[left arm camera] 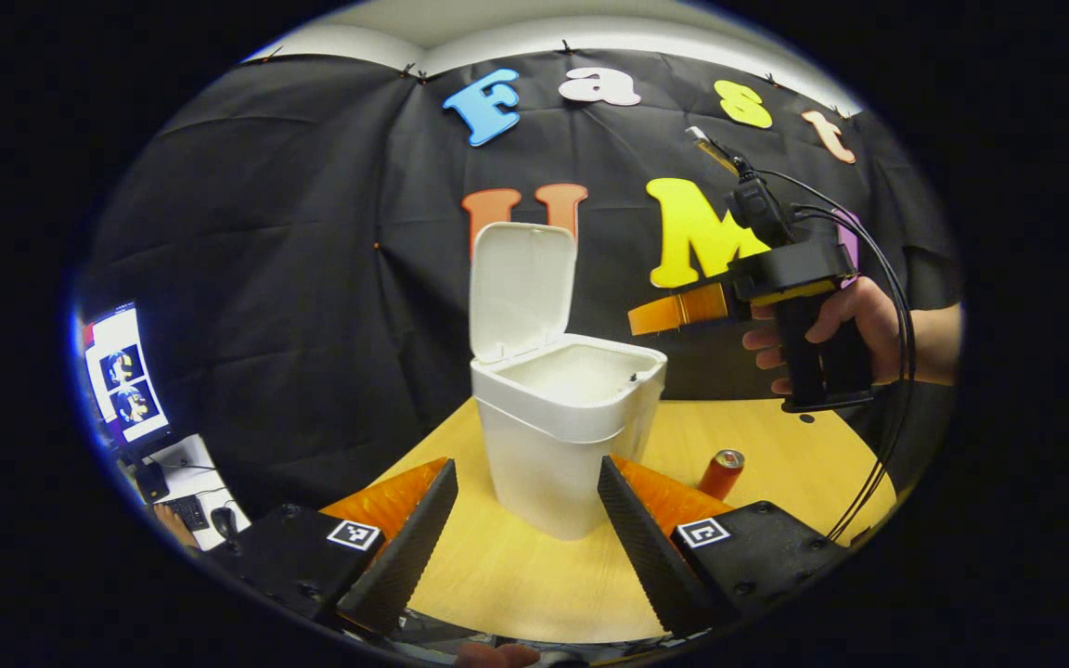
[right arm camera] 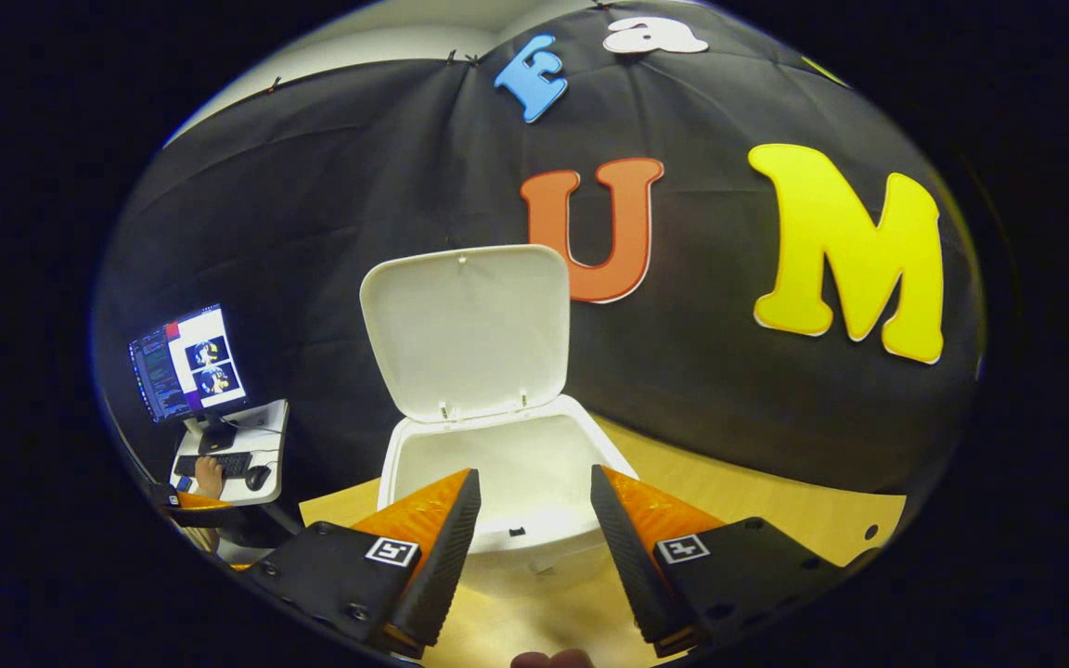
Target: Press the lid of the desktop garbage bin to open it, pick up the crumpled paper on the desktop and throw it into the bin, then pick up the pop can on the desktop and drop it into the bin, and finally close the garbage bin lid.
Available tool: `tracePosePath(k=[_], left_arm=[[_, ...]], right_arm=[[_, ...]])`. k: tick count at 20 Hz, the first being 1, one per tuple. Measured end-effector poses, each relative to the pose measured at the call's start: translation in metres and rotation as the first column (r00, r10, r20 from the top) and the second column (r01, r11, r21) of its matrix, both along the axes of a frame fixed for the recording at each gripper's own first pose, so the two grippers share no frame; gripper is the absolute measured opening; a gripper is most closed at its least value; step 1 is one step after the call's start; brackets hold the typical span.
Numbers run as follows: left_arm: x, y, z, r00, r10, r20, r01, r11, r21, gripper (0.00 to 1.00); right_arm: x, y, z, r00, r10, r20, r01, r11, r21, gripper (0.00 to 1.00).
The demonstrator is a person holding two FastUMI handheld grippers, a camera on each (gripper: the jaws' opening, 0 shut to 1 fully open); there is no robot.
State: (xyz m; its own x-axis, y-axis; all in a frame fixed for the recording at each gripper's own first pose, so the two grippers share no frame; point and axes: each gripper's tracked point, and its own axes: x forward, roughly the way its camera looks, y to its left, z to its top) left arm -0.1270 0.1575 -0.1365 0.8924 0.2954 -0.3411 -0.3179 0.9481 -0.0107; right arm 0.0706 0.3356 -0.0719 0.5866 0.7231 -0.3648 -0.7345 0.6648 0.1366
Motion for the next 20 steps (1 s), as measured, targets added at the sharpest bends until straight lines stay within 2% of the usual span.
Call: tracePosePath(k=[4, 5, 10, 12, 14, 15, 20], left_arm=[[0.025, -0.044, -0.015, 0.986, -0.163, 0.032, 0.164, 0.986, -0.036, 1.00], [0.031, -0.054, -0.020, 0.978, -0.205, 0.034, 0.206, 0.978, -0.036, 1.00], [0.056, -0.117, -0.057, 0.919, -0.393, 0.012, 0.393, 0.919, -0.035, 1.00], [0.063, -0.133, -0.068, 0.896, -0.444, 0.001, 0.444, 0.896, -0.019, 1.00], [0.070, -0.149, -0.078, 0.874, -0.486, -0.003, 0.486, 0.874, -0.019, 1.00], [0.074, -0.157, -0.082, 0.865, -0.502, -0.004, 0.502, 0.865, -0.021, 1.00], [0.096, -0.179, -0.107, 0.844, -0.535, -0.017, 0.535, 0.844, -0.029, 1.00]], right_arm=[[-0.007, -0.073, 0.003, 0.993, -0.108, 0.037, 0.108, 0.994, -0.007, 0.80], [-0.008, -0.096, -0.002, 0.988, -0.150, 0.039, 0.151, 0.988, -0.020, 0.77], [-0.030, -0.207, -0.039, 0.932, -0.361, -0.014, 0.358, 0.929, -0.089, 0.80], [-0.041, -0.243, -0.048, 0.899, -0.437, -0.025, 0.432, 0.895, -0.109, 0.77], [-0.057, -0.273, -0.056, 0.869, -0.493, -0.035, 0.485, 0.864, -0.135, 0.80], [-0.068, -0.287, -0.057, 0.856, -0.516, -0.034, 0.507, 0.849, -0.147, 0.77], [-0.095, -0.338, -0.065, 0.792, -0.609, -0.050, 0.593, 0.785, -0.179, 0.80]])
